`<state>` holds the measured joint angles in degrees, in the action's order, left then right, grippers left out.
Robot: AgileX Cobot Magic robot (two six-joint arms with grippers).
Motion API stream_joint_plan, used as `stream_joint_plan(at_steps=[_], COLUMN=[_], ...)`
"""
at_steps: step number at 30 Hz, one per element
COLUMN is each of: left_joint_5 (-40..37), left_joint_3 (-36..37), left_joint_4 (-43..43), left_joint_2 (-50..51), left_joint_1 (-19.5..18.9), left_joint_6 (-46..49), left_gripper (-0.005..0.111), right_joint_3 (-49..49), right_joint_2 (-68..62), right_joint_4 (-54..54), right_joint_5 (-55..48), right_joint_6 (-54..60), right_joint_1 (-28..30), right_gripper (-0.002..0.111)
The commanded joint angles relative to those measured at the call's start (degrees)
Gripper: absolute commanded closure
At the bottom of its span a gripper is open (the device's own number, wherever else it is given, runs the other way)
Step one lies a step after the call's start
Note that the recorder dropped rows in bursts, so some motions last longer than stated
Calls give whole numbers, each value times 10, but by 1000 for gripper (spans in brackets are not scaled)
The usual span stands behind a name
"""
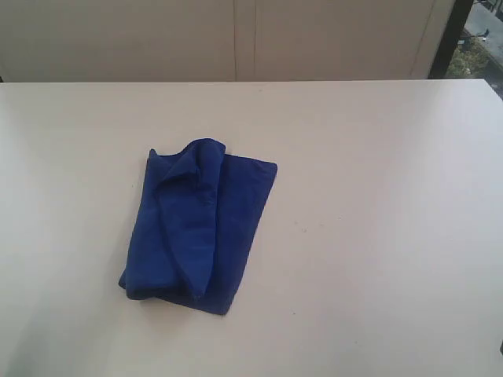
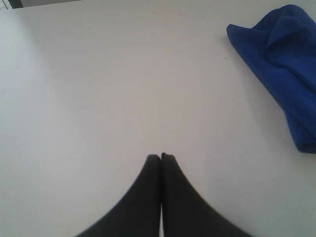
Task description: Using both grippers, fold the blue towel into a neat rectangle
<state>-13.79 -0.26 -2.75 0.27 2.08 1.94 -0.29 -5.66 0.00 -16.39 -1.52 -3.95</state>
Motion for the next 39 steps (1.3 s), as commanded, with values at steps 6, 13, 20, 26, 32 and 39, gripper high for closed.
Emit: stream_joint_plan(at_steps=[6, 13, 20, 26, 32, 39], left_joint_5=[2, 2, 2, 2, 2, 2], left_joint_3=[3, 3, 3, 3, 3, 3], left_joint_4=[0, 0, 0, 0, 0, 0], left_joint_2=[-3, -3, -3, -3, -3, -3], left_joint_1=[-3, -3, -3, -3, -3, -3], left_joint_6=[-5, -5, -5, -5, -5, -5], left_gripper=[107, 107, 107, 107, 107, 107], right_joint_3=[3, 3, 3, 3, 3, 3], right_joint_2=[2, 2, 2, 2, 2, 2], right_joint_4=[-5, -5, -20, -20, -9, -9], right_joint_5=[2, 125, 194, 196, 214, 229], right_joint_6=[2, 2, 118, 114, 71, -86], right_joint_1=[5, 5, 5, 5, 5, 5], right_gripper=[108, 108, 108, 108, 108, 108])
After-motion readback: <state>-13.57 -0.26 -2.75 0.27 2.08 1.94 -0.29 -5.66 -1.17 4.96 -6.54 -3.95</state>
